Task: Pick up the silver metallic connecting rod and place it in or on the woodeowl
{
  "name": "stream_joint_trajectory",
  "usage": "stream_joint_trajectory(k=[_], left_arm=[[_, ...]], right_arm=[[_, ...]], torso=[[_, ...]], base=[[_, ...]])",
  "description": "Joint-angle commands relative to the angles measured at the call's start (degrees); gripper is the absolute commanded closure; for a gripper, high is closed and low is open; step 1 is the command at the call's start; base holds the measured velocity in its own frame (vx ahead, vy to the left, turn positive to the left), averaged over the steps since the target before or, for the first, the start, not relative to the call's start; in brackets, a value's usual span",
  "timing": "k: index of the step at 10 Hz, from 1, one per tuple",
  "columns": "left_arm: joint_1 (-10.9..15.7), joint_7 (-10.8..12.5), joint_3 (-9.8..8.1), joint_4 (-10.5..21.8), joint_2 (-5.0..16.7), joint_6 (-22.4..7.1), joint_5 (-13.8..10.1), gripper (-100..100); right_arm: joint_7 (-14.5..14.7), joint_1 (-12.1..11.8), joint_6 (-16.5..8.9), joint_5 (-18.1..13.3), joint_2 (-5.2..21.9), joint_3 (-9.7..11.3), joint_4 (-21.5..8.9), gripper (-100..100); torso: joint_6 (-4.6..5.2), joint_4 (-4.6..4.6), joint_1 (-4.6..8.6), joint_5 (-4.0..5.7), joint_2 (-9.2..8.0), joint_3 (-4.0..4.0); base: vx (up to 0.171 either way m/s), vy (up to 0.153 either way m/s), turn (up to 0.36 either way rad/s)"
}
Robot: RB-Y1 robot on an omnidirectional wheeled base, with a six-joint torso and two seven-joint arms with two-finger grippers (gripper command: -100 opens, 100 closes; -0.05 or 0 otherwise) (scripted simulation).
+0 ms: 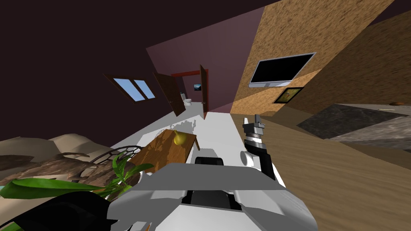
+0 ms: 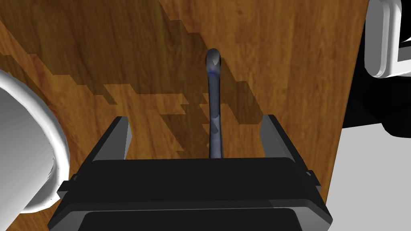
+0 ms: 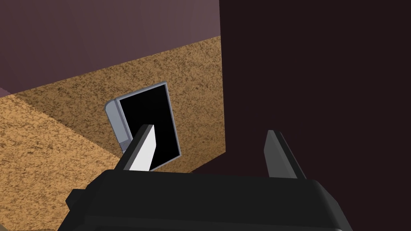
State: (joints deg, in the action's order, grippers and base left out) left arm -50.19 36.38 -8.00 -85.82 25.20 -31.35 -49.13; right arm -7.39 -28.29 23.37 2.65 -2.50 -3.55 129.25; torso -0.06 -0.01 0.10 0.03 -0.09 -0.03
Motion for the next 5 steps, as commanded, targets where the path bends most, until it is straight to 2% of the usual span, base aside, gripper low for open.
stream_joint_trajectory(k=[1,5], left_arm=[[0.0,0.0,0.0,0.0,0.0,0.0,0.0,100],[-0.02,0.01,0.0,-0.02,0.0,-0.03,-0.01,100]], right_arm=[[0.0,0.0,0.0,0.0,0.0,0.0,0.0,0],[0.0,0.0,0.0,0.0,0.0,0.0,0.0,0]], torso=[[0.0,0.0,0.0,0.0,0.0,0.0],[0.0,0.0,0.06,0.01,0.0,0.0]], base=[[0.0,0.0,0.0],[0.0,0.0,0.0]])
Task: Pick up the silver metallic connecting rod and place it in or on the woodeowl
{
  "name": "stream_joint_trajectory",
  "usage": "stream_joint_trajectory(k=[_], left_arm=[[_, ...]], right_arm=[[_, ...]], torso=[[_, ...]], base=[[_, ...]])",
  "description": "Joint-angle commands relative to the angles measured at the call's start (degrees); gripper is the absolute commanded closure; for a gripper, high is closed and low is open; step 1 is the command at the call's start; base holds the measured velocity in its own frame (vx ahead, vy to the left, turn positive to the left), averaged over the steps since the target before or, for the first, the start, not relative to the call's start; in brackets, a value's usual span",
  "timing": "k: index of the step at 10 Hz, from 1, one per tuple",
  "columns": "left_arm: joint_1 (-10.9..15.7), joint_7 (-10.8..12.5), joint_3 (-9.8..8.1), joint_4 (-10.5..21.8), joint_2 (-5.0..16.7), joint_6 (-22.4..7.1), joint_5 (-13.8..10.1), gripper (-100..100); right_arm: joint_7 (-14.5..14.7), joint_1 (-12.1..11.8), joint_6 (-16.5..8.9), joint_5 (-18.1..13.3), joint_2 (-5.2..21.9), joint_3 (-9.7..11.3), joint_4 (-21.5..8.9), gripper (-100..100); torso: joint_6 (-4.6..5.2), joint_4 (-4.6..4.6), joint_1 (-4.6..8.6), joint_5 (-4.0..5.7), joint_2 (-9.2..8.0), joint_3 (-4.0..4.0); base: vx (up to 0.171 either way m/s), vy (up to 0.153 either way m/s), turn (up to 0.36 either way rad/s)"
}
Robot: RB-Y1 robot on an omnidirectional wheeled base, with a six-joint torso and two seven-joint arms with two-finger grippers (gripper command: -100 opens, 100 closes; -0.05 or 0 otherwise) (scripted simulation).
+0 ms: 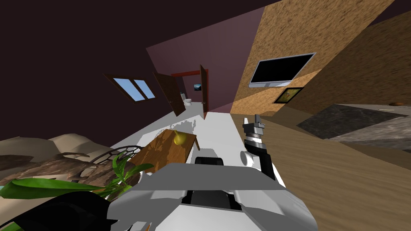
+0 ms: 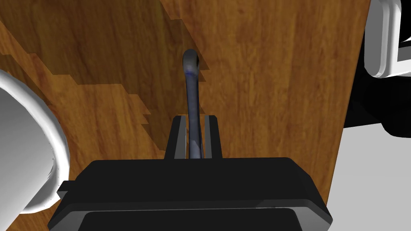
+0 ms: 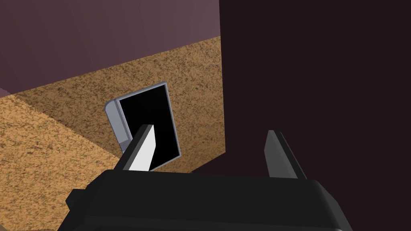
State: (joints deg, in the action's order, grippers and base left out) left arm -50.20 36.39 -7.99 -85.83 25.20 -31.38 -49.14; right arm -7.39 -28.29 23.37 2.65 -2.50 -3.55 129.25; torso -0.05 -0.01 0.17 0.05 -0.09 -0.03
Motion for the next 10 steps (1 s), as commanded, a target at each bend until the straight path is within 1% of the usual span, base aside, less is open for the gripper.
stream_joint_trajectory(k=[1,2,4,5,6,7,8,9,10], left_arm=[[0.0,0.0,0.0,0.0,0.0,0.0,0.0,0],[-1.56,0.38,-0.46,-1.73,1.29,-0.48,-1.13,100],[-3.22,1.06,-1.0,-3.84,2.48,-1.21,-1.9,100],[-2.65,0.64,-0.79,-2.94,2.2,-0.82,-1.88,100],[-2.76,0.69,-0.84,-3.07,2.29,-0.9,-1.97,0],[-4.91,0.14,-1.7,-5.08,4.24,-1.35,-1.31,100],[-5.7,-0.02,-2.02,-5.79,4.92,-1.52,-1.1,100],[-7.54,-0.37,-2.74,-7.42,6.48,-1.93,-0.65,100],[-8.58,-0.54,-3.14,-8.32,7.34,-2.17,-0.43,100]], right_arm=[[0.0,0.0,0.0,0.0,0.0,0.0,0.0,0],[0.0,0.0,0.0,0.0,0.0,0.0,0.0,0],[0.0,0.0,0.0,0.0,0.0,0.0,0.0,0],[0.0,0.0,0.0,0.0,0.0,0.0,0.0,0],[0.0,0.0,0.0,0.0,0.0,0.0,0.0,0],[0.0,0.0,0.0,0.0,0.0,0.0,0.0,0],[0.0,0.01,0.0,0.0,-0.01,0.02,0.0,0],[0.0,0.0,0.0,0.0,-0.02,0.02,0.0,0],[0.0,0.01,0.0,0.0,-0.01,0.02,0.0,0]], torso=[[0.0,0.0,0.0,0.0,0.0,0.0],[0.0,0.0,0.0,0.0,0.0,0.0],[-0.01,0.0,0.2,0.05,-0.03,-0.02],[-0.01,0.0,0.21,0.07,-0.02,-0.01],[0.0,0.0,0.12,0.02,-0.01,-0.01],[0.0,0.0,0.05,0.01,0.0,0.0],[0.07,-0.02,0.4,0.09,-0.02,-0.01],[0.04,0.0,0.63,0.13,0.02,0.01],[0.06,0.01,0.63,0.17,0.02,0.02]], base=[[0.0,0.0,0.0],[-0.007,-0.033,-0.009],[-0.002,-0.049,0.0],[0.0,-0.018,0.004],[0.0,0.0,0.0],[-0.011,-0.116,-0.217],[0.004,-0.17,-0.166],[0.006,-0.147,-0.175],[0.011,-0.095,-0.123]])
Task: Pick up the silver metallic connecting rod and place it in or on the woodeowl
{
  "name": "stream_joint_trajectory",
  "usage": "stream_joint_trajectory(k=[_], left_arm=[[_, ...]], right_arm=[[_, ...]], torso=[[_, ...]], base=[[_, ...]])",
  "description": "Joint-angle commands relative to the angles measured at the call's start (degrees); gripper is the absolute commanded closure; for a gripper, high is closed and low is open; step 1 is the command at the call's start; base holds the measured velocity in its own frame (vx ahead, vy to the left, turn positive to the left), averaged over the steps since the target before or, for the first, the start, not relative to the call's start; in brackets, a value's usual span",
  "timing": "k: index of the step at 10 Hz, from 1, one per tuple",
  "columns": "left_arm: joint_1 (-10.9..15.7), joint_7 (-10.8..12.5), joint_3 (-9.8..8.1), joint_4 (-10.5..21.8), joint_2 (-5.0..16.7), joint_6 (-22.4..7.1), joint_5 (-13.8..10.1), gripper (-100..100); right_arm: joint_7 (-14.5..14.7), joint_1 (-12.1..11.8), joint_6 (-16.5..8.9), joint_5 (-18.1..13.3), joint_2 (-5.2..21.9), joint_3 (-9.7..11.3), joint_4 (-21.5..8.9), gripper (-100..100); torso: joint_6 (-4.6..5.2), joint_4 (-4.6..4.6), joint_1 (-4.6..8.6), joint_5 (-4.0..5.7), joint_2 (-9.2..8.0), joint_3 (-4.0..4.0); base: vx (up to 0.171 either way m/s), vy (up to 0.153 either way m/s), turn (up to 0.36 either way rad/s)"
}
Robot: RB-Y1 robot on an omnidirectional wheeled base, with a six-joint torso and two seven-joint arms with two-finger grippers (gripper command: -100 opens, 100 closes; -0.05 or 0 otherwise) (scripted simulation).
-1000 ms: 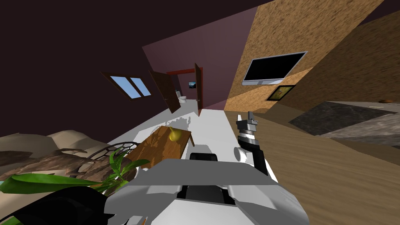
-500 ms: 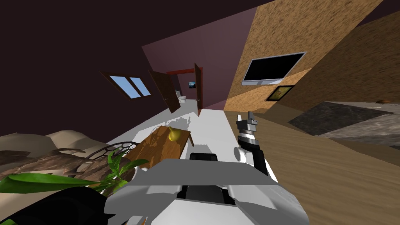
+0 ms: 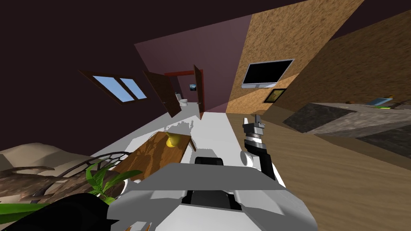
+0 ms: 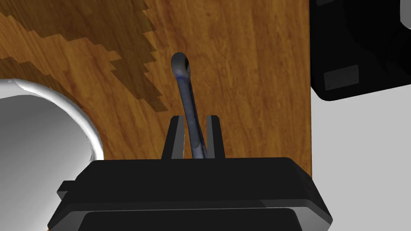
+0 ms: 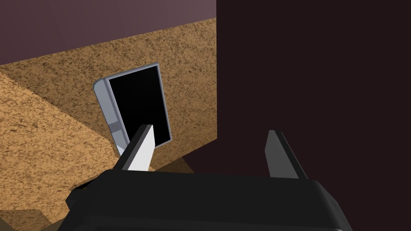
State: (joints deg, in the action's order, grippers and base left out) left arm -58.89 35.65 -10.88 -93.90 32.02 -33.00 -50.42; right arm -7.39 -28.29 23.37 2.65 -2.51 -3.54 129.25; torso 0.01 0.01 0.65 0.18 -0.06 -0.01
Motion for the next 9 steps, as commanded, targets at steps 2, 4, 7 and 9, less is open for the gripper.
stream_joint_trajectory(k=[2,4,7,9], left_arm=[[-3.29,-0.24,-1.65,-3.15,3.32,-1.37,1.39,100],[-5.64,-0.45,-2.67,-5.06,5.23,-1.96,1.63,100],[-9.94,-0.62,-4.74,-8.18,8.68,-3.15,1.72,100],[-12.46,-0.56,-6.16,-9.48,10.62,-3.91,1.54,100]], right_arm=[[0.0,0.0,0.0,0.0,0.0,0.0,0.0,0],[0.0,0.0,0.0,0.0,0.01,-0.01,0.0,0],[0.0,0.0,0.0,0.0,0.01,0.0,0.0,0],[0.0,0.0,0.0,0.0,0.01,-0.01,0.0,0]], torso=[[0.07,0.0,-0.1,-0.03,0.05,0.02],[0.07,0.02,-0.2,-0.03,0.01,0.02],[0.11,0.04,-0.25,-0.08,-0.03,0.01],[0.13,0.07,-0.23,-0.07,0.02,0.04]], base=[[0.022,-0.075,-0.153],[-0.001,-0.053,-0.086],[-0.003,-0.055,-0.091],[-0.007,-0.059,-0.033]])
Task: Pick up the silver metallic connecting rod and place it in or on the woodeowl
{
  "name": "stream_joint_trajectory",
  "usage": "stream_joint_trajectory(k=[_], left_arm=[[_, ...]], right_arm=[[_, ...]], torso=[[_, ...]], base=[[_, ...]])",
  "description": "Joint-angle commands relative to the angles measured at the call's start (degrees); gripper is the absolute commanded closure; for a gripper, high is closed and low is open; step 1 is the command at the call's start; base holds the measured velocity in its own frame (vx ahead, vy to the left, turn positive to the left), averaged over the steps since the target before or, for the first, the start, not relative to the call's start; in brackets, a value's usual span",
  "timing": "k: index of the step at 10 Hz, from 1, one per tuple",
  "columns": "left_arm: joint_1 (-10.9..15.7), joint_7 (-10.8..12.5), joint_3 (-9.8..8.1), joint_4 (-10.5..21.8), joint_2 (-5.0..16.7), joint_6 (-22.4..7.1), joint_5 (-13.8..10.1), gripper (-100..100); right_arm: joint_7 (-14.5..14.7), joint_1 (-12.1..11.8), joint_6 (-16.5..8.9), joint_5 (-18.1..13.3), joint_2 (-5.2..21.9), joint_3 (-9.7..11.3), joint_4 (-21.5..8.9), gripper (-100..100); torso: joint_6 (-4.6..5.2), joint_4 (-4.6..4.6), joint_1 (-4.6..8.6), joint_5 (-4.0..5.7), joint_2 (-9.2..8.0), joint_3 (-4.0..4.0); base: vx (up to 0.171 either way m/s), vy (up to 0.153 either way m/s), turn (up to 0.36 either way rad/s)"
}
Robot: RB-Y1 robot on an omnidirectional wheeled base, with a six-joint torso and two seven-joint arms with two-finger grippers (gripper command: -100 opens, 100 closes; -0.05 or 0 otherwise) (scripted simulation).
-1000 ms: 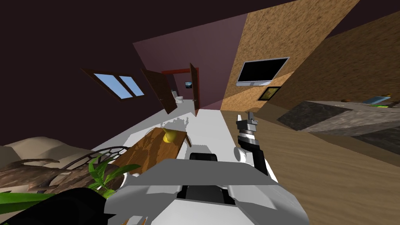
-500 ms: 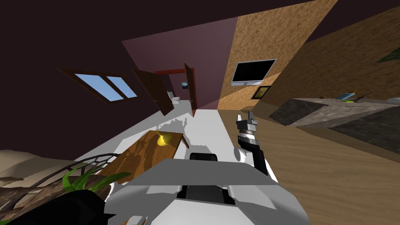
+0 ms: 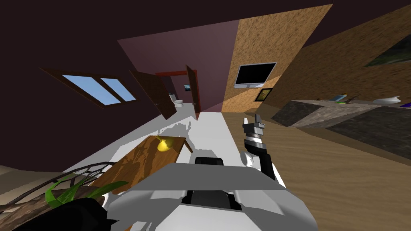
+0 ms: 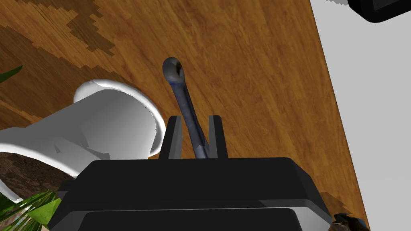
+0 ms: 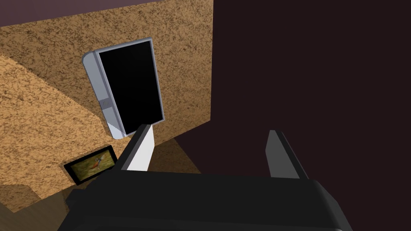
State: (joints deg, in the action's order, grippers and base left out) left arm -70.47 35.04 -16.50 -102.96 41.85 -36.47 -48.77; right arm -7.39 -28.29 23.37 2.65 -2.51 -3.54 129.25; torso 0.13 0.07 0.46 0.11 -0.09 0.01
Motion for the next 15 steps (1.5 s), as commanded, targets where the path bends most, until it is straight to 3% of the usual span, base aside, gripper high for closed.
stream_joint_trajectory(k=[1,3,6,11,12,13,15], left_arm=[[-2.16,0.18,-1.38,-0.71,1.71,-0.82,-0.26,100],[-3.99,0.91,-2.92,-0.2,2.69,-1.29,-0.55,100],[-5.88,3.77,-4.95,1.68,2.44,-1.61,-1.42,100],[-7.5,8.12,-6.69,3.53,1.14,-1.93,-2.89,100],[-7.64,7.38,-6.59,3.19,1.33,-1.88,-2.74,100],[-7.78,7.54,-6.62,3.29,1.31,-1.96,-2.73,-100],[-7.79,7.51,-6.62,3.3,1.31,-1.97,-2.72,-100]], right_arm=[[0.0,0.0,0.0,0.0,0.0,0.0,0.0,0],[0.0,0.0,0.0,0.0,0.0,0.0,0.0,0],[0.0,0.0,0.0,0.0,0.01,-0.01,0.0,0],[0.0,0.01,0.0,0.0,0.01,-0.01,-0.01,0],[0.0,0.01,0.0,0.0,0.01,-0.01,-0.01,0],[0.0,0.01,0.0,0.0,0.01,-0.01,-0.01,0],[0.0,0.0,0.0,0.0,0.0,0.0,0.0,0]], torso=[[0.0,0.0,0.0,0.0,0.0,0.0],[-0.07,0.0,0.0,-0.01,-0.13,-0.06],[-0.2,-0.06,-0.26,-0.09,-0.62,-0.32],[-0.14,-0.15,-0.61,-0.19,-0.67,-0.4],[-0.17,-0.15,-0.51,-0.16,-0.62,-0.37],[-0.07,-0.15,-0.34,-0.15,-0.38,-0.27],[-0.06,-0.08,-0.18,-0.11,-0.11,-0.1]], base=[[-0.029,-0.073,-0.005],[-0.059,-0.048,0.095],[-0.142,0.019,0.255],[-0.145,0.103,0.214],[-0.054,0.035,0.035],[-0.013,0.007,-0.003],[-0.003,0.002,0.0]])
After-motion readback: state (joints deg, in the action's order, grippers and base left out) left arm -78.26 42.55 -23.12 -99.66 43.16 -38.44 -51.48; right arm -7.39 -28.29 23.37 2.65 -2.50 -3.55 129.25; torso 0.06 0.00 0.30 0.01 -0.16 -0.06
